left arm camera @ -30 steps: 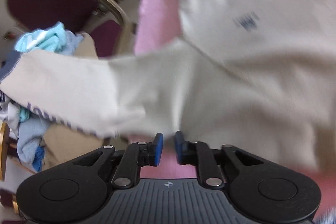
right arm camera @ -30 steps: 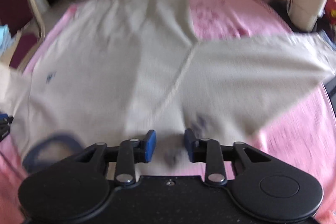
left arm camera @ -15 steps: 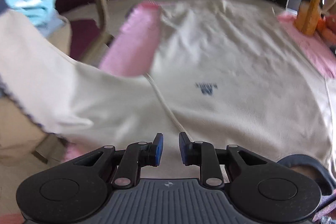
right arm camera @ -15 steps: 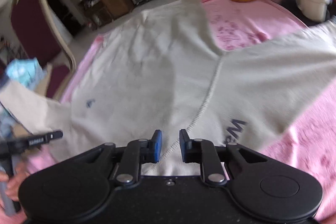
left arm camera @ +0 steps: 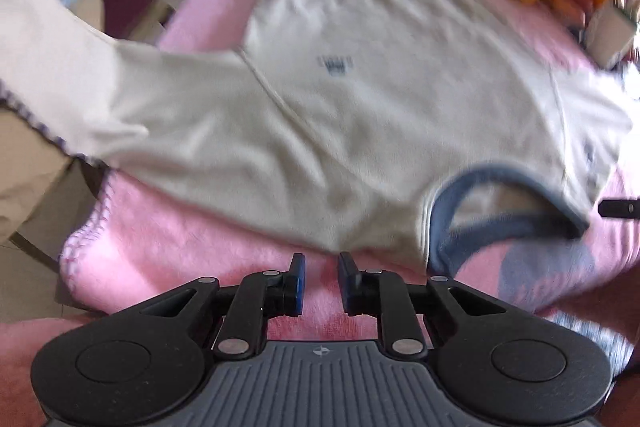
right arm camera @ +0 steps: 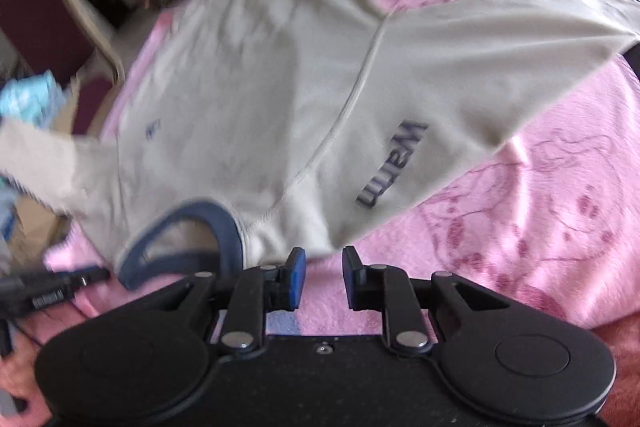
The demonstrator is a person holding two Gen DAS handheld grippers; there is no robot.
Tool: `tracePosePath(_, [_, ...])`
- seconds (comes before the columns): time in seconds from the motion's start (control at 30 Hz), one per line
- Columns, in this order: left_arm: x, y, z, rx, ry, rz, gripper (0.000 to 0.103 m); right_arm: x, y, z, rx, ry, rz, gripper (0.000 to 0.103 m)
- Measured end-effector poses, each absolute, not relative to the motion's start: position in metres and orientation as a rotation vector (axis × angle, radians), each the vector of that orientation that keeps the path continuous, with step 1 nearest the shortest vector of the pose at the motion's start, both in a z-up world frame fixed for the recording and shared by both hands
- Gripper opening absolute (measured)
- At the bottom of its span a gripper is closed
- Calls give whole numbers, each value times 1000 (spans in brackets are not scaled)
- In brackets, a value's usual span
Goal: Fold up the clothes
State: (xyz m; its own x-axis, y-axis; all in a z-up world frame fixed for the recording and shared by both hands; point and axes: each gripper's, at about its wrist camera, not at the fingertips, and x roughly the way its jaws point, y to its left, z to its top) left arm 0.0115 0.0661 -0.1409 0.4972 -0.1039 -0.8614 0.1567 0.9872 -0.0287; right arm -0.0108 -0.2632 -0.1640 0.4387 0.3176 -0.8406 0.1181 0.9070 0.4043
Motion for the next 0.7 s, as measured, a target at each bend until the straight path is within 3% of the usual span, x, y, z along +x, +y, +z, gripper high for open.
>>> tracePosePath(0.17, [18,64,-128,-12,937,-169,18,-9,-271,-167,559,1117,141,22])
tracePosePath(0.27, [24,57,-135,-8,965,-157,18,-9,-276,-169,631,1115,148,35])
tracePosePath(0.5, [31,57,-154,16,1075,-106,18,-9,-280,-197,970,1210,230,35])
tracePosePath(0.6, [30,60,-157,26,1083,-100,18,-6,-273,-198,953,1194,220,30])
tracePosePath(0.63, [30,61,-157,29,1083,-101,18,-6,-270,-196,938,1184,221,11])
tracePosePath(0.7, [29,65,-158,30,1084,-102,20,-8,-266,-186,888,1152,238,6])
